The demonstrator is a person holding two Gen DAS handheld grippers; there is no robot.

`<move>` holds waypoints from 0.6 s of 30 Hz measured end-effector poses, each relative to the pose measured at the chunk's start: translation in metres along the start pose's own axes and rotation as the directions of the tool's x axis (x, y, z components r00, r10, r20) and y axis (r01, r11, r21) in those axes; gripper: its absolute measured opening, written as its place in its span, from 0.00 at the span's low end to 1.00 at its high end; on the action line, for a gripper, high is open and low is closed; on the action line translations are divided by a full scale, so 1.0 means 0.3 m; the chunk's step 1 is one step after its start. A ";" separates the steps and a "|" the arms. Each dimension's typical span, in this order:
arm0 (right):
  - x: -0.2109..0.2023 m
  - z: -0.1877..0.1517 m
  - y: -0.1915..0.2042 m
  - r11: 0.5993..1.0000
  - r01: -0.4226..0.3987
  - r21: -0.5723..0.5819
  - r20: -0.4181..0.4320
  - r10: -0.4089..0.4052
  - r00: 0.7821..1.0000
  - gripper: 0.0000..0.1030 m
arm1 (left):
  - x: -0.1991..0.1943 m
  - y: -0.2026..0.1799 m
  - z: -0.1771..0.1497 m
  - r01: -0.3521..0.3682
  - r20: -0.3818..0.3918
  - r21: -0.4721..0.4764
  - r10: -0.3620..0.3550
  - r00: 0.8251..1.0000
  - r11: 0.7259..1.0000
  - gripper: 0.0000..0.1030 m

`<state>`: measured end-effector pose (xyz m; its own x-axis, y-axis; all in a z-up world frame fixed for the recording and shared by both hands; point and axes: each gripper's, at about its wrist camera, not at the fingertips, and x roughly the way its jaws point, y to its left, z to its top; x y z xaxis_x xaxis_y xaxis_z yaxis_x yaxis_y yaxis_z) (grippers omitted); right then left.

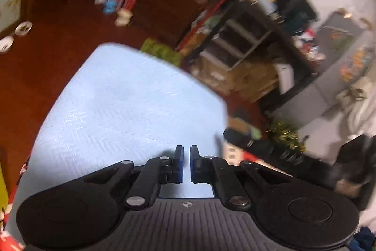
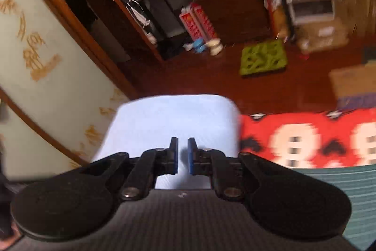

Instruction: Fold clothes

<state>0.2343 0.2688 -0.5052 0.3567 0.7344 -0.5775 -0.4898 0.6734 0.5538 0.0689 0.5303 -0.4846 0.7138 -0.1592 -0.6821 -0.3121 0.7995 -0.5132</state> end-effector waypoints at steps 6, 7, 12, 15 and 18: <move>0.204 0.117 -0.151 0.987 0.113 0.114 0.019 -0.116 0.993 0.00 | 0.014 0.045 -0.036 0.015 0.027 0.019 -0.015 1.000 1.000 0.03; 0.210 0.134 -0.173 0.980 0.129 0.149 0.029 -0.134 0.990 0.00 | 0.002 0.052 -0.043 0.018 0.030 0.017 -0.018 0.999 1.000 0.03; 0.148 0.181 -0.143 0.987 0.110 0.121 0.050 -0.117 0.992 0.06 | -0.080 0.100 -0.063 -0.001 0.058 -0.012 0.002 0.998 1.000 0.02; 0.130 0.169 -0.051 0.998 0.047 0.043 -0.009 -0.046 0.999 0.09 | -0.132 0.158 -0.063 -0.031 0.090 -0.047 0.035 0.995 0.998 0.03; 0.172 0.134 0.073 0.999 0.018 -0.048 -0.093 -0.022 0.995 0.09 | -0.158 0.253 -0.060 -0.037 0.094 -0.127 0.049 0.994 0.991 0.03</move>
<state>0.2741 0.3249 -0.4986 0.2920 0.7083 -0.6427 -0.5211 0.6813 0.5141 0.0001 0.5881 -0.5007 0.7532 -0.0647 -0.6546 -0.4154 0.7248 -0.5496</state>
